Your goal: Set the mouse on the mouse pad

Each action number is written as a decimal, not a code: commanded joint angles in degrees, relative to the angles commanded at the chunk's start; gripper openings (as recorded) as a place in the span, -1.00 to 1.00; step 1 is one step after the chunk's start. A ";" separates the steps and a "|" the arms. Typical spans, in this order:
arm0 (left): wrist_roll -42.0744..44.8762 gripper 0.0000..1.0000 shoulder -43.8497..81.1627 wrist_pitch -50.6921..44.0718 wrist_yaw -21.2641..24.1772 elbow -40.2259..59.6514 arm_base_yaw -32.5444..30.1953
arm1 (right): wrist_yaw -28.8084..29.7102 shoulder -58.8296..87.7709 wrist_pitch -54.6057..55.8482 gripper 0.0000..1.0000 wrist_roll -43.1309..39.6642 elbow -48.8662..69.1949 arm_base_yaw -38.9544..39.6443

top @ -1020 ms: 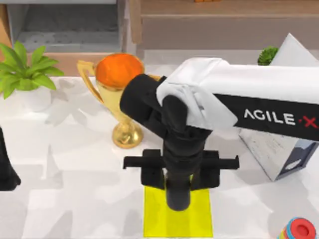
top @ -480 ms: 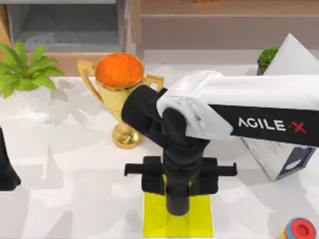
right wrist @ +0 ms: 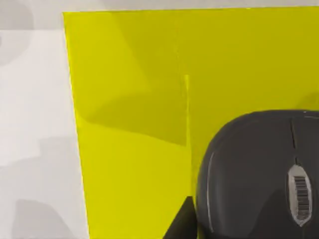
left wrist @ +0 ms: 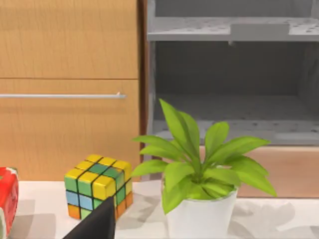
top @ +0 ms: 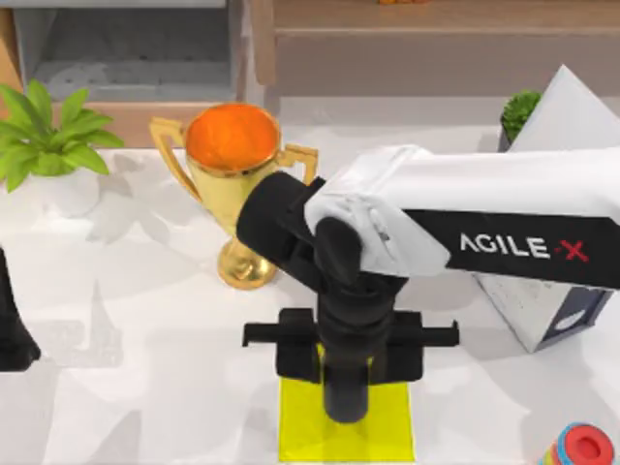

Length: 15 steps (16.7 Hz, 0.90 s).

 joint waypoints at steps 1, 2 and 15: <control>0.00 1.00 0.00 0.00 0.00 0.00 0.00 | 0.00 0.00 0.00 -0.55 0.00 0.00 0.00; 0.00 1.00 0.00 0.00 0.00 0.00 0.00 | 0.00 0.00 0.00 -0.40 0.00 0.00 0.00; 0.00 1.00 0.00 0.00 0.00 0.00 0.00 | 0.00 0.00 0.00 1.00 0.00 0.00 0.00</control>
